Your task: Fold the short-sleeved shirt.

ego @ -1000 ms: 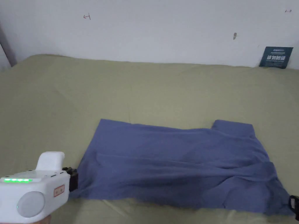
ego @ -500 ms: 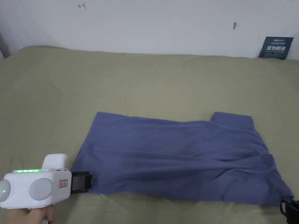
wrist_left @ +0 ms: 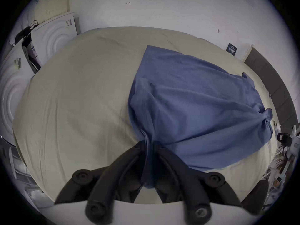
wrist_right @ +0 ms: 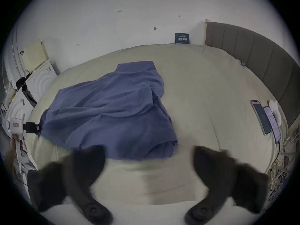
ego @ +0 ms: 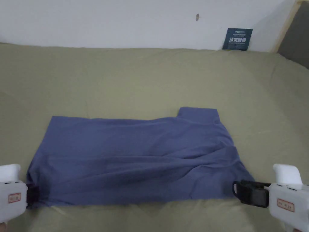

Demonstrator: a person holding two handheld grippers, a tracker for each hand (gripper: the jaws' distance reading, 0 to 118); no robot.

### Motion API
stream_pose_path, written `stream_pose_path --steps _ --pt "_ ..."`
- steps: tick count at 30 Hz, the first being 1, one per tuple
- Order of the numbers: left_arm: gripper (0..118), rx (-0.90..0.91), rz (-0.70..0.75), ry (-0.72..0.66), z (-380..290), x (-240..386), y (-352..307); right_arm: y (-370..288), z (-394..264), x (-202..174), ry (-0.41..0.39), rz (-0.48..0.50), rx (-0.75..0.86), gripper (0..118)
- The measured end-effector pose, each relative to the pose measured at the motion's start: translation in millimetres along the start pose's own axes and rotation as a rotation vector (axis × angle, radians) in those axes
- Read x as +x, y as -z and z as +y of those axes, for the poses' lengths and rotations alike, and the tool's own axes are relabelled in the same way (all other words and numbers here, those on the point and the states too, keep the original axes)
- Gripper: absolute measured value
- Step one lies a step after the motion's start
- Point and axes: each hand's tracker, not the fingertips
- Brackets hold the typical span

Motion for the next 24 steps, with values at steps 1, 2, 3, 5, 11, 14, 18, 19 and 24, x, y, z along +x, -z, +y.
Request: stream_pose_path --steps 1,2,3,5,11,14,18,19,24 --pt "10 0.000 0.000 -0.001 1 0 0 4 4 2 0.008 0.010 -0.001 117" --pt "10 -0.001 0.001 0.002 1 0 1 10 8 3 0.010 0.013 -0.013 117" --pt "10 -0.003 0.002 0.006 3 -1 2 19 10 4 0.009 0.019 -0.043 117" --pt "10 -0.001 0.010 0.016 2 3 2 38 14 5 0.011 0.018 -0.076 117" --pt "10 -0.006 0.000 0.014 5 -3 0 39 6 10 0.017 0.010 -0.094 8" --pt "10 0.002 0.001 0.020 2 -6 -9 21 3 8 -0.003 0.020 -0.089 8" --pt "10 0.023 -0.012 0.003 -4 -10 -29 -7 -1 8 0.000 0.027 -0.075 8" --pt "10 0.029 -0.013 0.005 -6 -10 -35 -13 -3 10 0.002 0.029 -0.074 8" --pt "10 0.036 -0.012 0.042 -30 -15 -69 -48 -25 8 0.013 0.045 -0.080 8"
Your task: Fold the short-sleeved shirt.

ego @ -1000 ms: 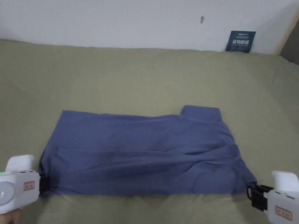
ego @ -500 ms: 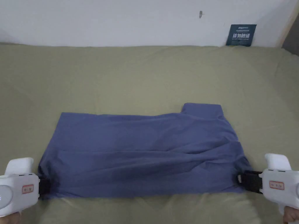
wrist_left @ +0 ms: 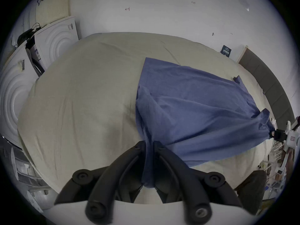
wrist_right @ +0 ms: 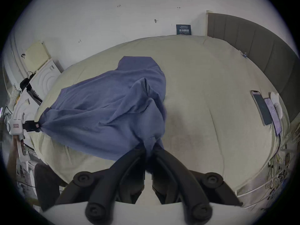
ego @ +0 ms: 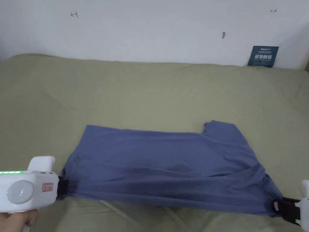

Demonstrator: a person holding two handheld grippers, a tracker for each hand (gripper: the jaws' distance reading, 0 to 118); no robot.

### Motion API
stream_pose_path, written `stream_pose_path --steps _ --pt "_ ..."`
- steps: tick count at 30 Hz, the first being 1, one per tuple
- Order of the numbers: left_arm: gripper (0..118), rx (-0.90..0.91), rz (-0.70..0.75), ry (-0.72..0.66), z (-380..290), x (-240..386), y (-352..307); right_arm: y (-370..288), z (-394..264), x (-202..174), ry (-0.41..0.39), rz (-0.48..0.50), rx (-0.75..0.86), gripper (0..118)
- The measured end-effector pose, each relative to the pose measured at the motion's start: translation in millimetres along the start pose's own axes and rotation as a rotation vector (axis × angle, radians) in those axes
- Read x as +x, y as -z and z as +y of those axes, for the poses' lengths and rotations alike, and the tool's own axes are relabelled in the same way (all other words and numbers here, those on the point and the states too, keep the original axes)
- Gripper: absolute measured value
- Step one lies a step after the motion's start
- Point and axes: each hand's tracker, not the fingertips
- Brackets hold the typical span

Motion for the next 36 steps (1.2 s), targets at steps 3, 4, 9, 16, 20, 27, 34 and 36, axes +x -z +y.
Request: stream_pose_path --steps 3,4,9,16,20,27,34,36 --pt "10 -0.004 -0.005 0.002 -26 -6 -18 -16 -23 -3 -0.007 0.006 -0.021 8" --pt "10 -0.009 -0.005 -0.002 -35 -9 -20 -21 -32 -2 -0.007 0.015 -0.027 8" --pt "10 -0.055 -0.004 -0.013 -69 -17 -22 -25 -55 4 0.015 0.026 -0.059 8" --pt "10 -0.011 -0.032 -0.031 -64 -16 -22 -15 -54 7 0.049 0.008 -0.077 55" --pt "118 0.055 -0.030 -0.045 -50 -12 -40 -32 -41 5 0.086 -0.015 0.036 99" --pt "73 0.228 0.001 0.013 2 9 -43 -39 -2 -24 0.013 -0.034 0.211 78" --pt "0 0.168 0.004 0.035 68 18 26 -2 52 -35 0.016 -0.046 0.258 1" --pt "0 0.146 0.021 0.037 87 19 49 11 66 -36 0.009 -0.055 0.244 1"
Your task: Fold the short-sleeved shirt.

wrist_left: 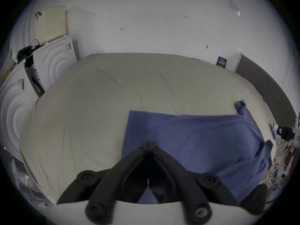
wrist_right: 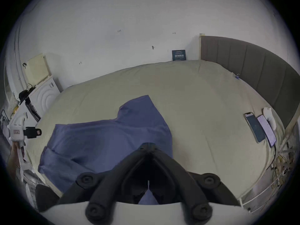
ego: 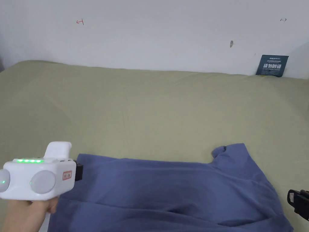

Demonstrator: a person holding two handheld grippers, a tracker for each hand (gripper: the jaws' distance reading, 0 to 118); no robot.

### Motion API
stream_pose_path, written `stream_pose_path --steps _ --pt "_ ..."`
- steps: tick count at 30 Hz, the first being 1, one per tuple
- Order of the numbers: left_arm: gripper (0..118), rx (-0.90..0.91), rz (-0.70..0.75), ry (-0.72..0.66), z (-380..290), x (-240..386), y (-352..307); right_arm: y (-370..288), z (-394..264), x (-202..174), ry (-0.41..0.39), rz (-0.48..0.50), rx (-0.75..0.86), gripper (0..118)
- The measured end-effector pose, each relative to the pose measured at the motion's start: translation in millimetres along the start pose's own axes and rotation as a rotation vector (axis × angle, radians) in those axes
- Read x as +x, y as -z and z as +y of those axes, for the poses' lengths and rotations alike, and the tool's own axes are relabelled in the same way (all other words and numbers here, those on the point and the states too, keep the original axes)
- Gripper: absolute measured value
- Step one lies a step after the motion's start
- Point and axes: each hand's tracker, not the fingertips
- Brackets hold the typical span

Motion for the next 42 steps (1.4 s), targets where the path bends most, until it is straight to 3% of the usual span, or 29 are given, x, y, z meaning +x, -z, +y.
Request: stream_pose_path --steps 5,6,7,8,9,10,15,17,18,22,25,26,28,29,32,33,39,40,42 --pt "1 -0.058 0.019 -0.032 30 -5 65 30 11 1 -0.018 -0.022 -0.033 1" --pt "13 -0.075 0.028 -0.030 34 -7 77 33 8 5 -0.024 -0.022 -0.042 1" --pt "38 -0.124 0.049 -0.032 36 -6 88 38 9 5 -0.031 -0.024 -0.053 1" --pt "83 -0.159 0.069 -0.041 36 -4 96 42 9 4 -0.038 -0.035 -0.058 1" --pt "107 -0.153 0.065 -0.046 36 -5 104 45 8 4 -0.042 -0.034 -0.065 1" --pt "114 -0.142 0.062 -0.051 36 -6 109 49 5 8 -0.043 -0.028 -0.076 1" --pt "109 -0.216 0.093 -0.010 32 4 128 58 -2 10 -0.057 -0.030 -0.110 1" --pt "93 -0.195 0.069 -0.014 29 10 117 59 -3 9 -0.064 -0.031 -0.123 1" --pt "79 -0.178 0.076 0.009 30 12 111 71 -1 20 -0.065 -0.028 -0.132 1" --pt "3 -0.184 -0.009 -0.010 33 9 104 89 12 19 -0.090 -0.012 -0.175 1" --pt "3 -0.187 -0.010 0.000 35 12 106 106 22 18 -0.105 -0.011 -0.194 2" --pt "3 -0.190 -0.006 0.006 34 13 106 120 31 23 -0.103 0.001 -0.215 16" --pt "3 -0.190 -0.004 0.000 35 11 107 139 41 27 -0.096 0.013 -0.259 77" --pt "3 -0.189 -0.006 -0.011 35 11 107 151 42 29 -0.080 0.028 -0.314 99" --pt "3 -0.189 -0.009 -0.018 35 10 109 189 50 40 -0.059 -0.006 -0.418 107" --pt "3 -0.189 -0.008 -0.016 35 11 109 198 51 43 -0.045 -0.012 -0.448 106" --pt "3 -0.189 -0.005 -0.006 36 11 109 201 50 31 -0.157 -0.035 -0.463 102" --pt "3 -0.189 -0.008 -0.002 36 10 108 194 53 29 -0.196 -0.051 -0.438 91" --pt "3 -0.185 -0.016 -0.003 37 8 101 178 63 30 -0.168 0.004 -0.417 32"
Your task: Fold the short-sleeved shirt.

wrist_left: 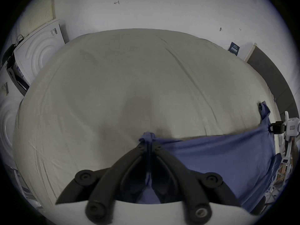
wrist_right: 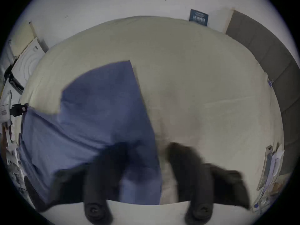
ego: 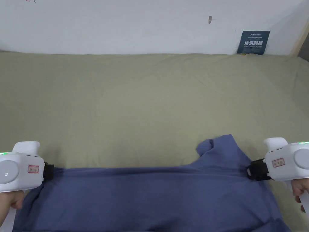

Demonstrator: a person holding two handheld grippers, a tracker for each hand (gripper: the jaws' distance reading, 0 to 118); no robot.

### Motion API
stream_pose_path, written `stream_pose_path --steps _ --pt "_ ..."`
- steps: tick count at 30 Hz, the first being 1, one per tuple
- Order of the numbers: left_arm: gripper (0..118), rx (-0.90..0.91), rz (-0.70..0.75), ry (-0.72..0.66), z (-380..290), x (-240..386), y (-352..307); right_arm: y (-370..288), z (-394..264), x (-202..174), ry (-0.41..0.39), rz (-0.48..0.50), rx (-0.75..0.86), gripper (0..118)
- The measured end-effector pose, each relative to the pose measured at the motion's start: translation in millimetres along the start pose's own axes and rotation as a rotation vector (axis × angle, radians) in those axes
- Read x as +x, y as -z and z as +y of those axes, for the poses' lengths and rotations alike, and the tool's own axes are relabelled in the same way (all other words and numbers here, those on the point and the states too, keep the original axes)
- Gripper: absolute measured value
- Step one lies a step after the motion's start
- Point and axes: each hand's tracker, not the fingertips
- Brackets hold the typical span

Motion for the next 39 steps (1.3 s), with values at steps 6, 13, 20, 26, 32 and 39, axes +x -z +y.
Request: stream_pose_path --steps 6,13,20,26,32,39 --pt "3 0.048 -0.041 -0.027 -6 -7 -40 -58 -7 -11 0.005 0.026 0.109 3" --pt "3 0.139 -0.082 -0.026 -42 -19 -118 -135 -53 -7 0.048 0.086 0.225 3" --pt "3 0.216 -0.110 -0.003 -113 -28 -180 -186 -134 -18 0.008 0.094 0.305 3" --pt "3 0.255 -0.103 0.022 -173 -38 -204 -202 -203 -23 0.021 0.098 0.330 3" --pt "3 0.223 -0.111 0.025 -213 -45 -190 -184 -246 -23 0.056 0.123 0.291 3" --pt "68 0.145 -0.107 -0.011 -225 -44 -172 -158 -253 -15 0.098 0.099 0.194 59"
